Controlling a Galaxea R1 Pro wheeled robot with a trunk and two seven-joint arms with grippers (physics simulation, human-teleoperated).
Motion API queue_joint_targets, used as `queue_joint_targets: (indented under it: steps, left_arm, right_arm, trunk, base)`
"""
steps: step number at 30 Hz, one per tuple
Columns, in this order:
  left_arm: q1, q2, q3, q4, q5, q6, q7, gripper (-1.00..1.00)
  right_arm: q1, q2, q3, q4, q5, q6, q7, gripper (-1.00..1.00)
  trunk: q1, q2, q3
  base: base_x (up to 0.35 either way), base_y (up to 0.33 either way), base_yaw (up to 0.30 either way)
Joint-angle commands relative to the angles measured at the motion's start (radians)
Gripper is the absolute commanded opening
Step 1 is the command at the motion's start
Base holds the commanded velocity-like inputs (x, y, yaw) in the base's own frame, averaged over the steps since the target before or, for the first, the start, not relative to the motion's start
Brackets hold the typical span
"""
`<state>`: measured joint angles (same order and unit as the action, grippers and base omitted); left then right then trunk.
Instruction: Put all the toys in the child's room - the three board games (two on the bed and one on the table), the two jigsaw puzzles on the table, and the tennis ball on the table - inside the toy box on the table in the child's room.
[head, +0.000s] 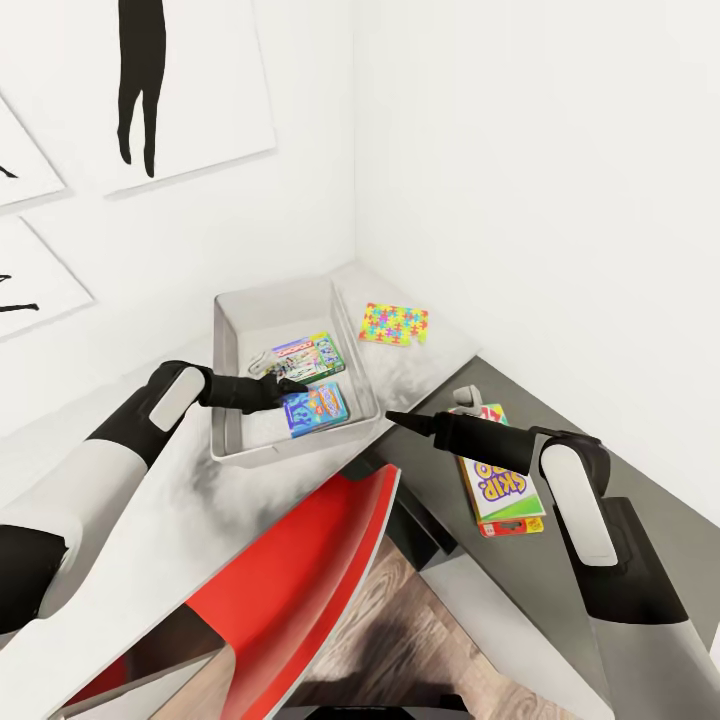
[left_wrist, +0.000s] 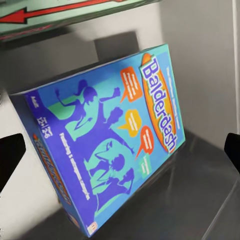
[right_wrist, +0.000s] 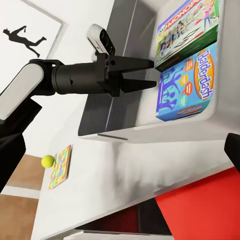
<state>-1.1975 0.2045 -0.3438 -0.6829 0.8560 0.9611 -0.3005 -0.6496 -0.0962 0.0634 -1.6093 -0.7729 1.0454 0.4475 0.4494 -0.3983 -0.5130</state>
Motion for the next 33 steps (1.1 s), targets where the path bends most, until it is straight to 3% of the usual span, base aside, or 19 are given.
queue_joint_targets:
  steps: [1, 9, 16, 24, 27, 33]
  left_arm:
    - [-0.001, 0.001, -0.003, 0.000, -0.008, 0.000, -0.009, 1.00]
    - [-0.004, 0.001, -0.002, 0.000, -0.011, 0.007, -0.006, 1.00]
    - [-0.014, 0.000, 0.002, 0.000, -0.040, 0.027, -0.008, 1.00]
    - [-0.022, 0.000, 0.014, -0.017, -0.041, 0.051, -0.014, 1.00]
    - [-0.022, 0.000, 0.052, -0.057, -0.040, 0.061, -0.017, 1.00]
    - [-0.017, -0.002, 0.093, -0.111, -0.039, 0.067, -0.018, 1.00]
  right_arm:
    - [-0.001, 0.000, 0.000, 0.000, 0.009, 0.002, 0.009, 1.00]
    - [-0.001, 0.000, 0.000, 0.000, 0.009, 0.002, 0.009, 1.00]
    - [-0.001, 0.000, 0.000, 0.000, 0.009, 0.002, 0.010, 1.00]
    - [-0.001, 0.000, 0.000, 0.000, 0.009, 0.002, 0.009, 1.00]
    - [0.002, 0.000, 0.000, 0.000, 0.010, 0.002, 0.009, 1.00]
    - [0.005, 0.000, 0.001, 0.000, 0.011, 0.002, 0.009, 1.00]
  trunk:
    - [0.001, -0.002, -0.001]
    - [0.001, -0.002, -0.001]
    - [0.001, -0.002, -0.001]
    - [0.001, -0.002, -0.001]
    - [0.001, -0.002, -0.001]
    - [0.001, -0.002, -0.001]
  base:
    - [0.000, 0.000, 0.000]
    - [0.000, 0.000, 0.000]
    - [0.000, 0.000, 0.000]
    - [0.000, 0.000, 0.000]
    - [0.000, 0.000, 0.000]
    - [0.000, 0.000, 0.000]
